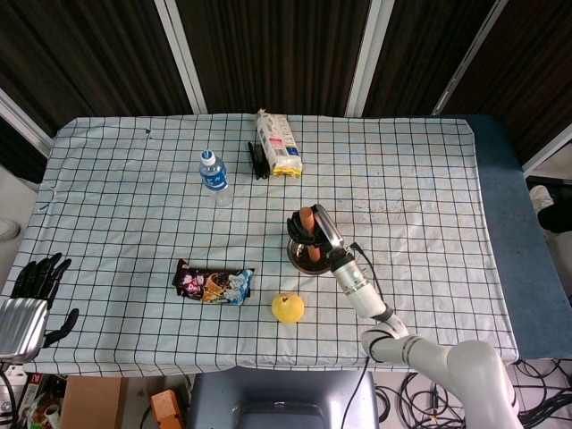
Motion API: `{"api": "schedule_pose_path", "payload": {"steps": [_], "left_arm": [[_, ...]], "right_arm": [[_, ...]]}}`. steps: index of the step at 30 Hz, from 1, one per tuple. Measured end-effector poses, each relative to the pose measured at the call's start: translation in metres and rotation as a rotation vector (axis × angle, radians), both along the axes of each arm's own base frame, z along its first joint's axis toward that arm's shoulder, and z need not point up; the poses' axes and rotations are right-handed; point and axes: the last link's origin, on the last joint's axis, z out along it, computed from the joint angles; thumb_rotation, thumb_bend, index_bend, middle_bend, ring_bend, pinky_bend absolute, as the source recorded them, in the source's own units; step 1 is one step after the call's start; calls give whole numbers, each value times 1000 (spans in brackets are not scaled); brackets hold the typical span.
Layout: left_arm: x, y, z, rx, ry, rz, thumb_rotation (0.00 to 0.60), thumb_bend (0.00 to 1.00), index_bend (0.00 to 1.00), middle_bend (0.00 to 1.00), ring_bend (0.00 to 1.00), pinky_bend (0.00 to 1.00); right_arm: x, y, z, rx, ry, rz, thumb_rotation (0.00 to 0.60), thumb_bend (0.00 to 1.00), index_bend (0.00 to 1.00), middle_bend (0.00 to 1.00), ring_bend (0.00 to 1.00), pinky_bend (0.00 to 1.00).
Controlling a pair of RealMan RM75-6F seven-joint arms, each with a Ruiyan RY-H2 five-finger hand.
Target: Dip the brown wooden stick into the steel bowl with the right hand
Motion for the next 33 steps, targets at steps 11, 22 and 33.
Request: {"api": "schedule_pose_path", "payload": {"steps": [11, 22, 33], "left_arm": [[1, -2, 1, 2, 0, -10, 600, 354, 0, 0, 0, 0], [1, -1, 1, 8, 4, -9, 600, 354, 0, 0, 0, 0], [4, -2, -2, 1, 10, -20, 600, 354, 0, 0, 0, 0]], "right_arm": [[-9, 3, -7, 9, 8, -1, 600, 970, 1000, 1000, 1000, 1000], [10, -2, 50, -133, -39, 100, 600, 970, 1000, 1000, 1000, 1000], [-49, 7, 118, -431, 603, 145, 600, 970, 1000, 1000, 1000, 1000]]}}
